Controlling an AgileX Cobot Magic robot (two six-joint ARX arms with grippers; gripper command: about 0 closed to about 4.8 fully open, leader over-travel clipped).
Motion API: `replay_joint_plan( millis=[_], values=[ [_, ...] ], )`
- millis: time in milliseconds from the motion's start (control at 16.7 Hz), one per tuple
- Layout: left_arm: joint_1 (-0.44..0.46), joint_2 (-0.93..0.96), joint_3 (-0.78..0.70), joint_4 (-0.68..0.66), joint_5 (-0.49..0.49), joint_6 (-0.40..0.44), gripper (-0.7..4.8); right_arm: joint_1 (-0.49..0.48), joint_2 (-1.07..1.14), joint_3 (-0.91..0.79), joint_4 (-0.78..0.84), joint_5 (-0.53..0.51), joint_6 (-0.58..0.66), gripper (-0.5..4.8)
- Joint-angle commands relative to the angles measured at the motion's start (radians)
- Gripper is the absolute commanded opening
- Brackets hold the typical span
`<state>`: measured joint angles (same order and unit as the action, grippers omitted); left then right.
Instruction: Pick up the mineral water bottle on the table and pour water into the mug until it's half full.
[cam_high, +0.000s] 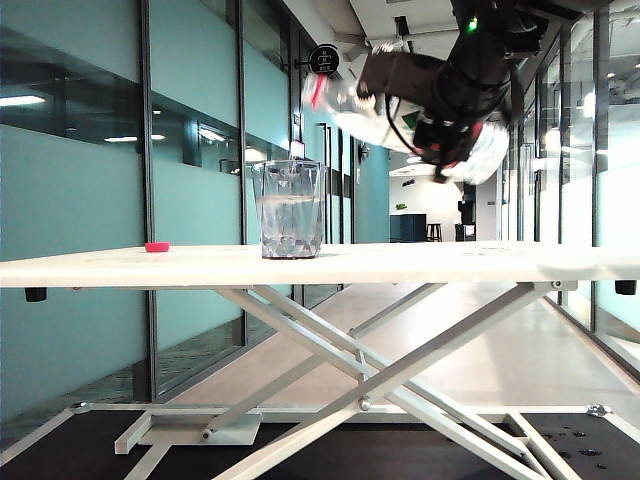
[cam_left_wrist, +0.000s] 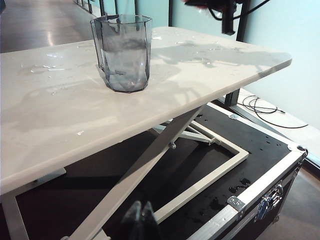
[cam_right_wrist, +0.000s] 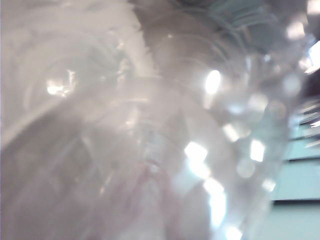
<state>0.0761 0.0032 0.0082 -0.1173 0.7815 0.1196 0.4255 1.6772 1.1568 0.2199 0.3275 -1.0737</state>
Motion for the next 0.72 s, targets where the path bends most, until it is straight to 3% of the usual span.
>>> replay_joint_plan(
  millis=[60,300,360,720],
  values=[
    [0.0,0.0,0.002,0.004,0.001,0.004,-0.05,-0.021,-0.01,0.01,0.035,-0.13,0.39,1.26],
    [0.0,0.0,0.002,-0.025,0.001,0.005,-0.05,-0.118,0.024,0.008,0.159,-0.383,0.898,1.27],
    [0.0,0.0,0.002,-0.025,0.001,0.008,-0.05,-0.135,0.046,0.008,0.201,-0.427,0.965,1.27],
    [0.0,0.0,0.002,-0.025,0.001,0.042,-0.05,-0.156,0.217,0.001,0.381,-0.597,1.076,1.43]
  ],
)
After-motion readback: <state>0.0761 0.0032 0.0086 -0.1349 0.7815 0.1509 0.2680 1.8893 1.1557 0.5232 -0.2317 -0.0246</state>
